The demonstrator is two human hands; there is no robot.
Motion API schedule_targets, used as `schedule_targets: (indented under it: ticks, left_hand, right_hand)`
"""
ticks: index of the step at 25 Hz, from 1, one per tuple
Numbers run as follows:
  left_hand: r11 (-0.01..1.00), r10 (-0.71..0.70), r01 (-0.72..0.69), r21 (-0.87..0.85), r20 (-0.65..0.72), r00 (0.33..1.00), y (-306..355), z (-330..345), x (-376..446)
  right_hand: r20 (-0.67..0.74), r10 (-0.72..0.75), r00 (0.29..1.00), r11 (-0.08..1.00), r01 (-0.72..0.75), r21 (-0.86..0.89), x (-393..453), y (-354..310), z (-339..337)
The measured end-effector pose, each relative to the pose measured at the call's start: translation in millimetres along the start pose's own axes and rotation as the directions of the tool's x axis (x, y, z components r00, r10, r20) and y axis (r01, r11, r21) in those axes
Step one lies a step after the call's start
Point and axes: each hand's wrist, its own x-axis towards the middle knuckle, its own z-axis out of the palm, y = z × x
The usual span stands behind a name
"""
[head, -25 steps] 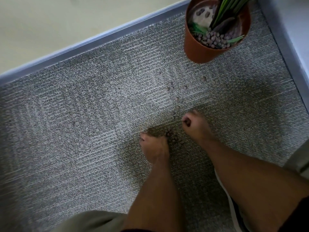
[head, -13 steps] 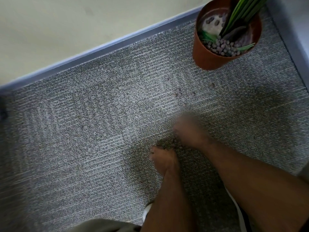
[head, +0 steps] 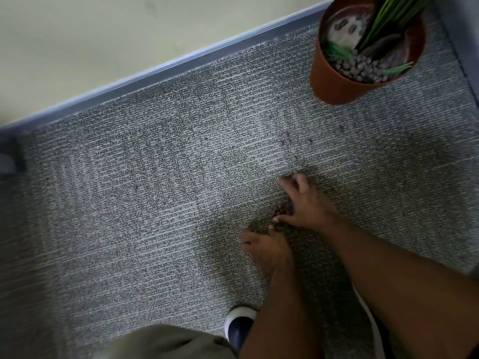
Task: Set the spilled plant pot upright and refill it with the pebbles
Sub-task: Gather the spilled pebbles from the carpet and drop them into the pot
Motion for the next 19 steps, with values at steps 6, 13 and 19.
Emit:
schedule_targets:
  ticks: [6,13,19]
  left_hand:
    - [0.991,0.114,-0.113,-0.070,0.005,0.994,13.8,-4.3,6.7]
    - [0.969,0.205,-0.207,-0.133,-0.025,0.978,32.7,3.8,9.4]
    - [0.969,0.114,-0.114,-0.220,-0.015,0.993,44.9,3.3,18.7]
  right_hand:
    - [0.022,-0.066,0.998,0.994,0.064,0.086,9.2,-14.1,-15.8]
    - [0.026,-0.226,0.974,0.973,0.224,0.060,-5.1,2.2,3.8]
    - [0.104,-0.329,0.939,0.939,0.337,-0.075,-13.7,15.4,21.7]
